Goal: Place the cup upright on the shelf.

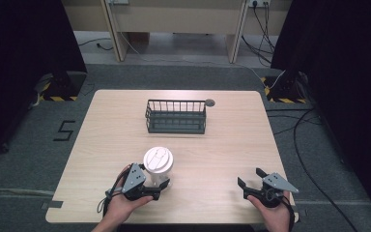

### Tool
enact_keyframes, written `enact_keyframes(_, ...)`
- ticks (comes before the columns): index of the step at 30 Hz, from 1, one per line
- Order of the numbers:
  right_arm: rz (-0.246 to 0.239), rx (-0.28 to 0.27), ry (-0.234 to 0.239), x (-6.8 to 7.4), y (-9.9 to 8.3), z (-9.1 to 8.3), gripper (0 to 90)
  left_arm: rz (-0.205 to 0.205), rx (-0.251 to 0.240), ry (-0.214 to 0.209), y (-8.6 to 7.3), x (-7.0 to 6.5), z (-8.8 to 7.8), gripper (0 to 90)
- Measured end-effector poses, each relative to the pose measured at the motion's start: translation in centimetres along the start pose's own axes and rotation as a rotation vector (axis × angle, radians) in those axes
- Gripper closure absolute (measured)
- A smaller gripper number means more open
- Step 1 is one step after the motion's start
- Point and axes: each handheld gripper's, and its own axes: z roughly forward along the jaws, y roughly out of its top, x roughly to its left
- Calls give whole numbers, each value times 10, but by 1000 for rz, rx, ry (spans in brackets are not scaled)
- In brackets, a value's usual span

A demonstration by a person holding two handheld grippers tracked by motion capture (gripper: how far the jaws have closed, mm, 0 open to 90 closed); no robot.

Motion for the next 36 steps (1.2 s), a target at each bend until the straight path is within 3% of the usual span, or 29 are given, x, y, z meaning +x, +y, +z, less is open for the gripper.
enact_keyframes(9,0,5,6,0,0,1,170,-26,-10,-5,-1,2,3,167)
enact_keyframes(20,1,6,8,0,0,1,170,-19,-4,3,0,2,2,175)
enact_keyframes(36,2,6,9,-1,0,1,170,-16,-16,20,18,5,1,176)
